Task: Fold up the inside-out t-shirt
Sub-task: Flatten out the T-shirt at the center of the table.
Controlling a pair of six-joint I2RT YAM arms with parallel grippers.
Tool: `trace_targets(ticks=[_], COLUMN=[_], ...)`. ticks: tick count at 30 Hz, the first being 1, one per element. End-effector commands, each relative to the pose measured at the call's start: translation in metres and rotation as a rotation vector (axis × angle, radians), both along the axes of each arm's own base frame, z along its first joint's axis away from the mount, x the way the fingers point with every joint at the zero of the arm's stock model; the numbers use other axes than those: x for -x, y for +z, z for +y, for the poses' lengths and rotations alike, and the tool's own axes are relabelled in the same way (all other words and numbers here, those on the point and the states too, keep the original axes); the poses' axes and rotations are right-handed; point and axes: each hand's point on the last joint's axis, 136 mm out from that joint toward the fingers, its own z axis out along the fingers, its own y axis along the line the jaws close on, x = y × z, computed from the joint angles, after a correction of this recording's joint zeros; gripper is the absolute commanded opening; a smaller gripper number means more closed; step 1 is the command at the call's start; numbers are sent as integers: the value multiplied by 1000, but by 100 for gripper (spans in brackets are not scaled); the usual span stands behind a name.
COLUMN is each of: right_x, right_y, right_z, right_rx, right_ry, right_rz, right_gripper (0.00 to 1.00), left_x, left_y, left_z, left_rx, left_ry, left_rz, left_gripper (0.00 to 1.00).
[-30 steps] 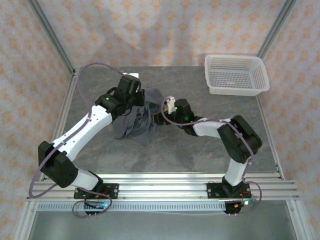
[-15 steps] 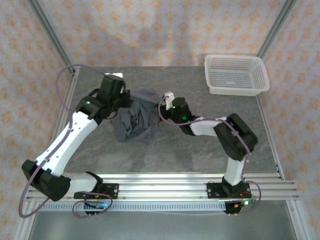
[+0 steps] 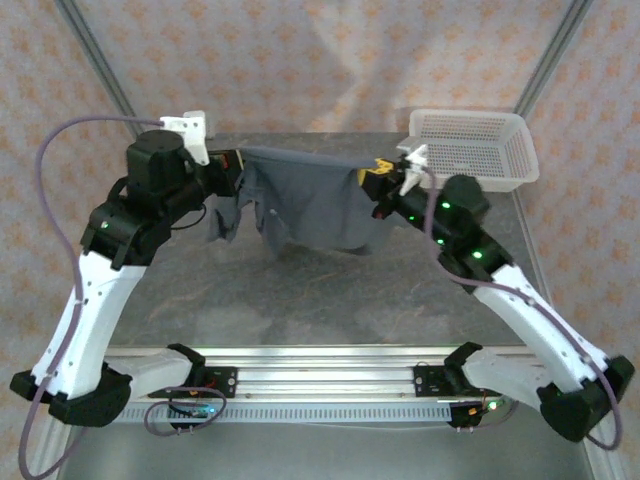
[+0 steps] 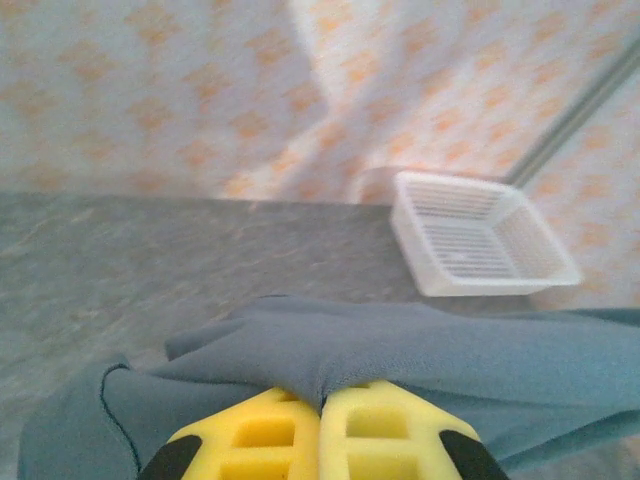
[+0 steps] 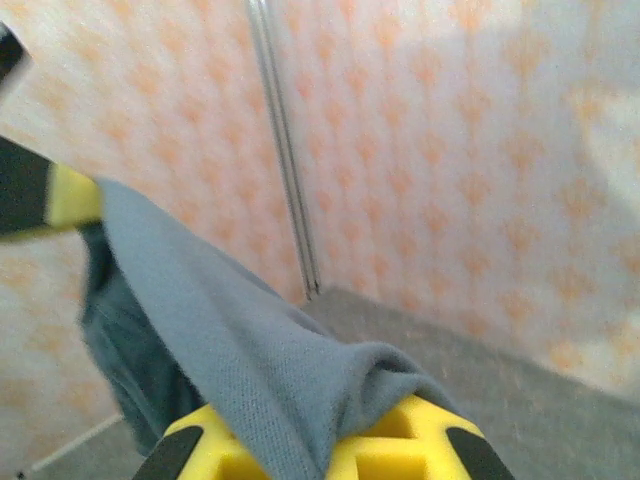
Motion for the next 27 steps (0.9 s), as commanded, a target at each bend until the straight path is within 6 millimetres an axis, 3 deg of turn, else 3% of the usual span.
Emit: trace_targets(ticks=[1, 4, 6, 9, 11, 13, 14, 15, 17, 19, 21, 24, 26, 27], right_x=[25, 40, 36, 9, 2, 21, 43, 64, 105, 114, 95, 5, -58, -79], right_y=[26, 33, 20, -35, -96, -160, -186, -206, -223, -217, -210, -196, -196, -202], right_z=[-25, -24, -16, 5, 37, 73, 91, 105, 124, 127, 123, 96, 63, 49], right_rx=[-12, -58, -57, -105, -106, 19, 105, 172, 257, 260, 279, 216, 118, 91], right_ry=[-27, 29, 64, 93, 198, 336, 434, 525, 718, 804, 711, 237, -105, -223], right_rz=[-54, -69, -26, 138, 298, 459, 513, 553, 625, 671, 640, 553, 570, 604], right_gripper=[0, 0, 0, 0, 0, 0, 0, 2, 13, 24, 40, 68, 74, 73], left_x=[24, 26, 16, -12, -30, -35, -34, -32, -25, -18, -13, -7, -3, -2], left_y=[56, 62, 49, -3, -64, -122, -150, -166, -188, -188, -185, -194, -211, -221], left_z=[16, 21, 21, 14, 6, 7, 9, 12, 25, 40, 54, 73, 89, 94], left_rx=[60, 66, 37, -39, -89, -105, -103, -91, -71, -63, -62, -73, -87, -95], left_ry=[18, 41, 59, 69, 66, 96, 118, 141, 215, 286, 350, 462, 570, 613], left_rz=[-196, -240, -206, -56, 111, 242, 289, 306, 296, 256, 222, 226, 285, 315], left_gripper=[0, 0, 0, 0, 0, 0, 3, 13, 38, 44, 49, 51, 51, 51])
